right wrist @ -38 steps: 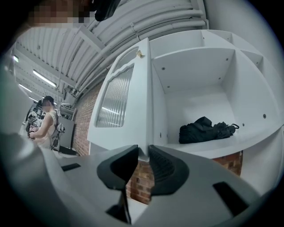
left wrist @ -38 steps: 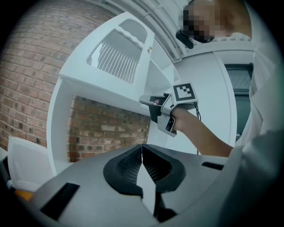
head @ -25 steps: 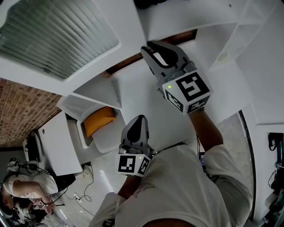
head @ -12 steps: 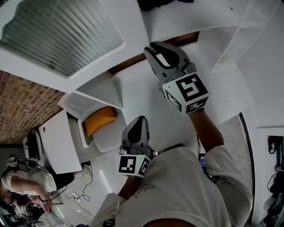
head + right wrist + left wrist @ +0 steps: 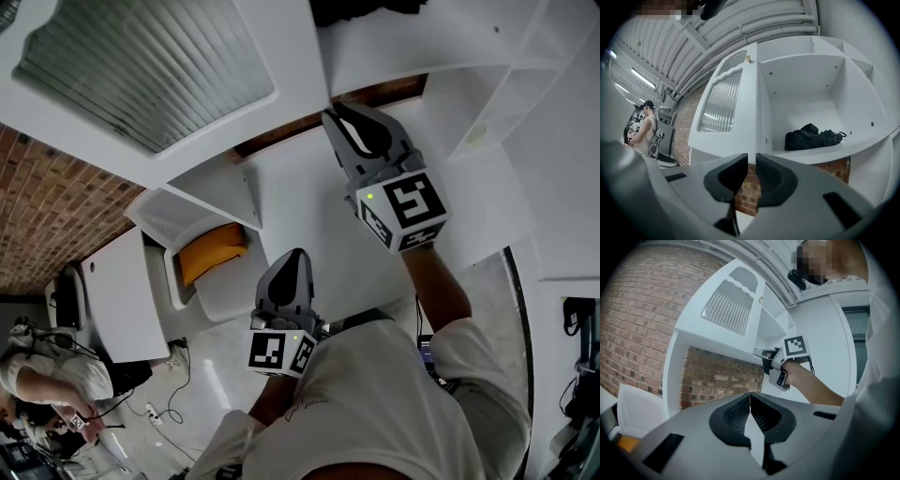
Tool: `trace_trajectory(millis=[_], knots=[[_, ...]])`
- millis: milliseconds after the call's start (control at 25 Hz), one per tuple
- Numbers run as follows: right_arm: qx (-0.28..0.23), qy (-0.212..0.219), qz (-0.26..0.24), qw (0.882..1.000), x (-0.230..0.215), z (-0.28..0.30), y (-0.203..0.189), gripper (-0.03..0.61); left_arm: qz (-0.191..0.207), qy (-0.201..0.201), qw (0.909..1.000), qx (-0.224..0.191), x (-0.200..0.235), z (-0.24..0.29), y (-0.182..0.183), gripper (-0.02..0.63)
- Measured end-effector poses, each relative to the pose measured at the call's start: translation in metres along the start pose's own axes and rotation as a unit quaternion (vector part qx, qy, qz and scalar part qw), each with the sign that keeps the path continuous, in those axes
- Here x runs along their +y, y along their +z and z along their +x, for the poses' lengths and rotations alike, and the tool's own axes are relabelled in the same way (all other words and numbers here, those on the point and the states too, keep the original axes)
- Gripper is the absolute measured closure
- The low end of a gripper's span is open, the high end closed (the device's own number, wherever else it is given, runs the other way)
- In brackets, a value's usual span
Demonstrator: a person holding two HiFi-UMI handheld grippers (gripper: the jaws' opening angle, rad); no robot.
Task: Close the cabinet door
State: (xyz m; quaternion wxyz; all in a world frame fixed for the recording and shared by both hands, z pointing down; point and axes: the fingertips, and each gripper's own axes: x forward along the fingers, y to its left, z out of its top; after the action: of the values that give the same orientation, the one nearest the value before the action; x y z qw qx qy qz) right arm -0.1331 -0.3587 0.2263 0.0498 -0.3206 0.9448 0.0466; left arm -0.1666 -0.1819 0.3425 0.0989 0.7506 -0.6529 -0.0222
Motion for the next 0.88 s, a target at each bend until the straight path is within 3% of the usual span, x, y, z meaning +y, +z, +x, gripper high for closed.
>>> trace_trajectory(millis=[400, 880], knots=[[0.031, -0.005, 0.002, 1.0, 0.017, -0.027, -0.023, 0.537, 0.001, -0.009, 1.0, -0.001, 0.003, -0.014, 0.0, 0.597], [0.088, -0.04, -0.007, 0.995, 0.041, -0.071, -0.048, 0.552, -0.006, -0.027, 0.9996, -0.005, 0.009, -0.035, -0.003, 0.597]])
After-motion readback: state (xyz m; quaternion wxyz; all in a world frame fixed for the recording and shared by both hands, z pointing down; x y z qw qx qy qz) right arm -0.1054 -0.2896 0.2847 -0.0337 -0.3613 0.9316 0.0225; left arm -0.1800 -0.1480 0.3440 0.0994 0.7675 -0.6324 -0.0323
